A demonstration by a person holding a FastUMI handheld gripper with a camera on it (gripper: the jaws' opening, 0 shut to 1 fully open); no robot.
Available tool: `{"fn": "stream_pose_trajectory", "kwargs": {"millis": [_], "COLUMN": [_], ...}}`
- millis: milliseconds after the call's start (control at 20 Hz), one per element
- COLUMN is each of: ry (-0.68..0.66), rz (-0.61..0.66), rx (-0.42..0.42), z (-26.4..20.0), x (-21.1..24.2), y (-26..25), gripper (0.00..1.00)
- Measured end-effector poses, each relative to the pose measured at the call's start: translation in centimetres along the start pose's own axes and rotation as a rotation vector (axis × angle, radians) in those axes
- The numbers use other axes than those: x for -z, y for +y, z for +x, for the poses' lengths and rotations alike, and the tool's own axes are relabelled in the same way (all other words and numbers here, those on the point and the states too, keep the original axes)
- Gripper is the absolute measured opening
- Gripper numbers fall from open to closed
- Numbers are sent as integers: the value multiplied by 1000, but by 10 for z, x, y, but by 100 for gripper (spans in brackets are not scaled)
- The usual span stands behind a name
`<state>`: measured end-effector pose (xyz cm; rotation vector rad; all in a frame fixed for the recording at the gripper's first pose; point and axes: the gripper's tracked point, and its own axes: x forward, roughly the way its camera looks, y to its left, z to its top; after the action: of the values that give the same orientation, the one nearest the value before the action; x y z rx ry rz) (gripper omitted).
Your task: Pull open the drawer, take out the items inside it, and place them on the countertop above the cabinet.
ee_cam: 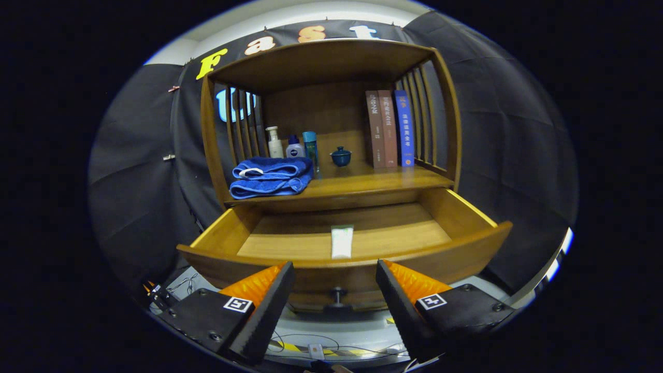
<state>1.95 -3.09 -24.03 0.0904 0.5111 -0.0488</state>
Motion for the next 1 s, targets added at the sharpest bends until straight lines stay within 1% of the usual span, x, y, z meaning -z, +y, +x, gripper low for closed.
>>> {"fn": "stream_pose_trajectory", "kwargs": {"millis": [150,350,500,700,800,1000], "ry": [59,207,324,491,566,717], "rz": [8,11,5,2,22,-7], "rx": [-14,-5,7,43,71,96], "z": [24,65,94,127,137,151], "x": [-34,-38,-26,3,15,49], "y": [5,9,7,-5,-11,-22], "gripper": [100,99,99,99,100,99]}}
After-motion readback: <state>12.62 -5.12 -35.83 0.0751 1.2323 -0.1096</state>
